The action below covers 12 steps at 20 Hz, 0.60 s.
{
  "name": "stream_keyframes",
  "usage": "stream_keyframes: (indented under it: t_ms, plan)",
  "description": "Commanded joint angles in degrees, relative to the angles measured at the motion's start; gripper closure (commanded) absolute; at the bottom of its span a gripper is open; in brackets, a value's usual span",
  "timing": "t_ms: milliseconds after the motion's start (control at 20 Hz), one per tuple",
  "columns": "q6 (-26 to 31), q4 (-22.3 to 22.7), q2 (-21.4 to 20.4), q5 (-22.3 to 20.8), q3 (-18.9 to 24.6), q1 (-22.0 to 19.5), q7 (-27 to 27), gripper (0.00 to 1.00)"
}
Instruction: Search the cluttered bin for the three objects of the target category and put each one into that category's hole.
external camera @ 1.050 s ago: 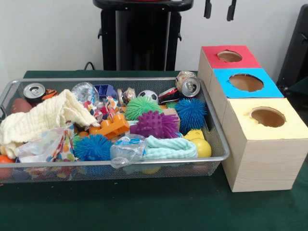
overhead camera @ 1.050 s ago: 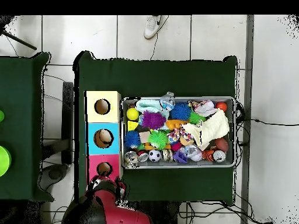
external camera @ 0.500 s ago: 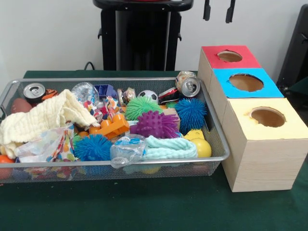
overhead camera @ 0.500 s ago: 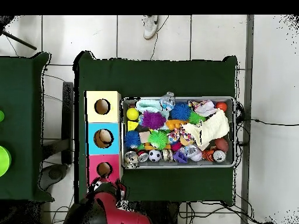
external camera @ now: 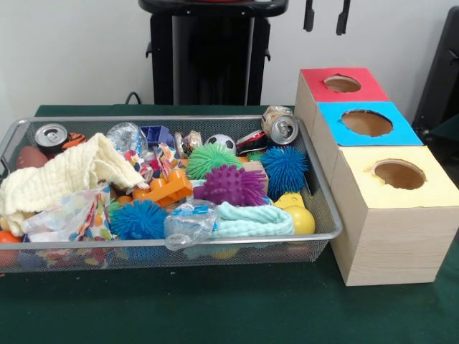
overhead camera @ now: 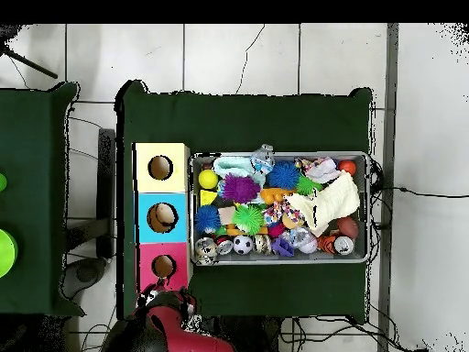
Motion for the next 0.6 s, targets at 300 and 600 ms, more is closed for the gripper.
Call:
stream_keyframes:
  t_ms: [300,600]
  plan:
    - [-2.9,1.9,0.3,2.4,5.9,-2.6,10.4,0.0]
    - [-2.8,1.8,0.3,2.3,5.7,-2.3,10.5,0.0]
